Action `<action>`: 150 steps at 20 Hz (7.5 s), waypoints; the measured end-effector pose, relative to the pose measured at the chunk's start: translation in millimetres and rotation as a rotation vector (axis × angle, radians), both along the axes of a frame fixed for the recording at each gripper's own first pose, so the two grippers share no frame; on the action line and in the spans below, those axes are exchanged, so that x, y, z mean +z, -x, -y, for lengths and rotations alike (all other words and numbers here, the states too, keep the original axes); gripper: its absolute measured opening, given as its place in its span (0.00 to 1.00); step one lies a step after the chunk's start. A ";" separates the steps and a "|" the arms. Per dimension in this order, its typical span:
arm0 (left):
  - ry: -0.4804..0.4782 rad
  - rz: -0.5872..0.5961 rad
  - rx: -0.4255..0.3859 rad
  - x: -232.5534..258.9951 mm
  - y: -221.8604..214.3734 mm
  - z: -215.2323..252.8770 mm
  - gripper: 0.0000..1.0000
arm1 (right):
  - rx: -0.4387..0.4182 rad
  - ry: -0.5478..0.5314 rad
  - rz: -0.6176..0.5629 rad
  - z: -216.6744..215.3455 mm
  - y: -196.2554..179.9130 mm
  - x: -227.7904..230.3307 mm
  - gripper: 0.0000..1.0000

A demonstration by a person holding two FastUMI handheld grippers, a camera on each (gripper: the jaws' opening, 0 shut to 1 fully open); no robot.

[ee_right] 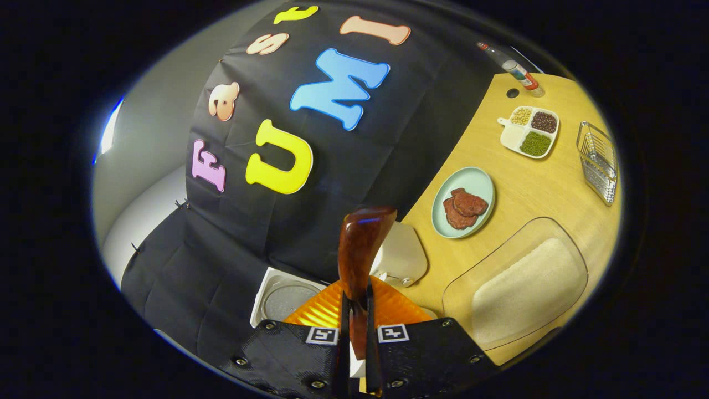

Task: Close the left gripper, press the button to open the rice cooker; take a wooden spoon from the chopstick holder with the right hand, scoop a spoonful of rice and pour it into the rice cooker, then put the wooden spoon back into the chopstick holder.

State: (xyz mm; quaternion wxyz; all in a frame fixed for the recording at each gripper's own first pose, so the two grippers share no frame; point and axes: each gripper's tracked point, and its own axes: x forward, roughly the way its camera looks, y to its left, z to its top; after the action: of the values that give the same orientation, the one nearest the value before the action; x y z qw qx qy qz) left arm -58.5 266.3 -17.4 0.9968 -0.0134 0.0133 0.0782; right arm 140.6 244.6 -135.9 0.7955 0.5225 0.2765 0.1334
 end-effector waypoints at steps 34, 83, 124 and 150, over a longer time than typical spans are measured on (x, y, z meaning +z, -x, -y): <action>0.076 -0.114 0.342 -62.8 98.1 -127.6 0.98 | 0.396 0.607 0.270 -234.3 -62.9 -60.3 0.11; 0.056 -0.001 0.024 13.7 6.9 69.7 1.00 | 0.093 0.449 0.322 48.2 -42.4 60.6 0.11; -0.011 -0.014 -0.184 38.1 -48.4 262.6 1.00 | -0.135 0.907 0.010 349.2 9.6 -110.2 0.30; 0.004 -0.006 -0.022 32.3 -202.6 95.3 0.98 | -0.392 1.135 0.317 314.9 64.4 93.3 0.98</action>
State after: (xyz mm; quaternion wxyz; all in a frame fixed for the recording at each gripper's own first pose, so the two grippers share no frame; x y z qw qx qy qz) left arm 144.1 171.0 14.9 0.9975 -0.0152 0.0167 0.0671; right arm 76.2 -70.3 -42.6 0.9904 0.0330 0.0816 -0.1069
